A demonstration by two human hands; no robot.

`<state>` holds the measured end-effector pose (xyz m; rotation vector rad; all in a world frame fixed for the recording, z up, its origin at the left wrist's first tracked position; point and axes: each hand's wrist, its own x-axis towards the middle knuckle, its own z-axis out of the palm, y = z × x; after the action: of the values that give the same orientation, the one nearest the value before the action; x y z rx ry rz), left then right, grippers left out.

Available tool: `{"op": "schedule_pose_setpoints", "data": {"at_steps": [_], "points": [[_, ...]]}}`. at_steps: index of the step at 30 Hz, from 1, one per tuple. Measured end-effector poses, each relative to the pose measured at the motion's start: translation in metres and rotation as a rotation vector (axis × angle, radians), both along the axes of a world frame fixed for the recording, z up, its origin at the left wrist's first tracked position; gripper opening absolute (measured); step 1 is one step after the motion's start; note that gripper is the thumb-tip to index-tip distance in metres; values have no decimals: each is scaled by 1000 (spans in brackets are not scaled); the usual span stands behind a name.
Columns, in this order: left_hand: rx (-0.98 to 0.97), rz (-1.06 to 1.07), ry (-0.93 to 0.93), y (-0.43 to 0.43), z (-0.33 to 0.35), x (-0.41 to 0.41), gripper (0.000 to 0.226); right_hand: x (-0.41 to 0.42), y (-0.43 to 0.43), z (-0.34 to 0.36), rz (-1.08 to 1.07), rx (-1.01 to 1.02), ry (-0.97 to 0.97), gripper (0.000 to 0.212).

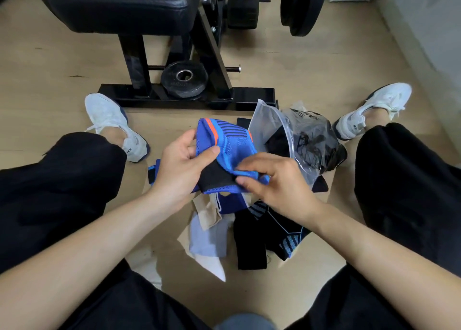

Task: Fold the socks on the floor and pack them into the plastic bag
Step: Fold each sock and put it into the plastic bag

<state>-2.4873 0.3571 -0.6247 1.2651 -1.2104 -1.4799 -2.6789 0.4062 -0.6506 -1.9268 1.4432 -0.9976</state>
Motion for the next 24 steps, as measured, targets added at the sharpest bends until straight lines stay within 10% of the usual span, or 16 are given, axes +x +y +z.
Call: {"op": "schedule_pose_setpoints", "data": {"at_steps": [8, 16, 24], "points": [[-10, -92, -156, 6, -5, 2, 21, 2, -4, 10, -319, 114, -376, 8], [184, -57, 27, 8, -2, -5, 34, 27, 6, -5, -98, 10, -182, 27], [-60, -164, -185, 0, -12, 7, 20, 9, 6, 4, 24, -22, -142, 28]]}}
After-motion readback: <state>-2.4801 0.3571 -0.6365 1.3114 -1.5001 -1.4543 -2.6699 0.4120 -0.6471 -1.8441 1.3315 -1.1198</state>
